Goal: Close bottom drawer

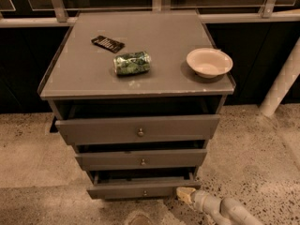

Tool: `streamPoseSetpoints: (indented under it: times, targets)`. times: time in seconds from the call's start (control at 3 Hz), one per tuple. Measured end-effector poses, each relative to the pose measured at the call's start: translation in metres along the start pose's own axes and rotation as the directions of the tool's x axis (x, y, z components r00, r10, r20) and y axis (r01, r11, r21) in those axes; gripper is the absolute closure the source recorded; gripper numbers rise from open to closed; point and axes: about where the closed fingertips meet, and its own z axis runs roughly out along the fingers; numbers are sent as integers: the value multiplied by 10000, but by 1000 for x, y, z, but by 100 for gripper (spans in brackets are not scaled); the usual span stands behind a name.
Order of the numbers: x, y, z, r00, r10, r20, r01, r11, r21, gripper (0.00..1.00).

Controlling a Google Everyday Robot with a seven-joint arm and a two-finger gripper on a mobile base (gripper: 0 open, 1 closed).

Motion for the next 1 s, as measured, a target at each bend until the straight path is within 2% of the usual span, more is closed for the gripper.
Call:
streamPoseSetpoints:
  times: [0.67, 1.0]
  targets:
    - [-9, -42, -2, 9970, 483, 606, -525, 9962, 695, 100]
    - [-18, -57, 1, 9944, 601, 871, -673, 9944, 819, 100]
